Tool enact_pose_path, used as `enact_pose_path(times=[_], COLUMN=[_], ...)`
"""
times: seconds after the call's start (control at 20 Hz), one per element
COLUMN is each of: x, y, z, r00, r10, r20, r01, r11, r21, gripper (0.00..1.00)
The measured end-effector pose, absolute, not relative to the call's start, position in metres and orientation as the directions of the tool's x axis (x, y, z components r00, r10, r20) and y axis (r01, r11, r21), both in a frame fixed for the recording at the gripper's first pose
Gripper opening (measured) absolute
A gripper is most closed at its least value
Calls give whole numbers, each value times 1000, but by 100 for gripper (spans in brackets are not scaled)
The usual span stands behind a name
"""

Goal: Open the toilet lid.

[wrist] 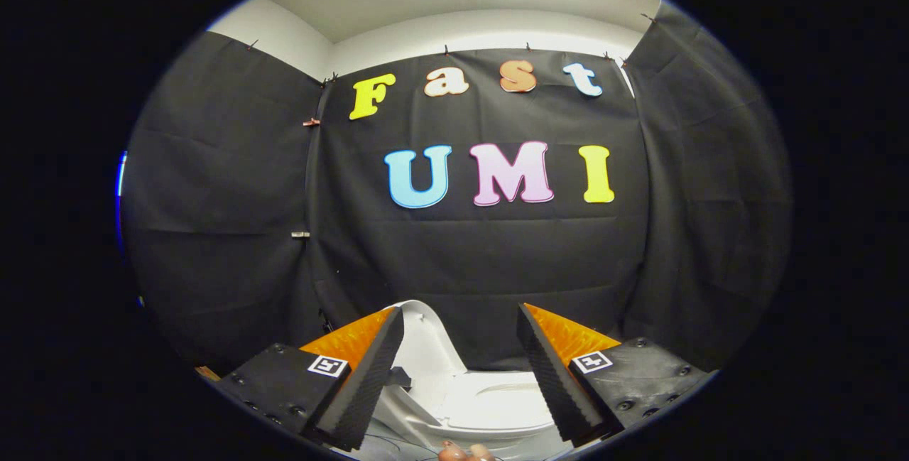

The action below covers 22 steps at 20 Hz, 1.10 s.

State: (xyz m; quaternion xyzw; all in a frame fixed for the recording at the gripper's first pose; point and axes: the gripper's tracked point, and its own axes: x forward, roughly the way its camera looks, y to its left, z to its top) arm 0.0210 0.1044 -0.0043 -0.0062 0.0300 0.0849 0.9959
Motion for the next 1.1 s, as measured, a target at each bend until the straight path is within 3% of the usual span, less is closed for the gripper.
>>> enact_pose_path(times=[1.1], x=[-5], y=[87], z=[14], r00=[991], r10=[131], r20=[-20], r01=[-132], r11=[991], r21=[-35], gripper=[99])
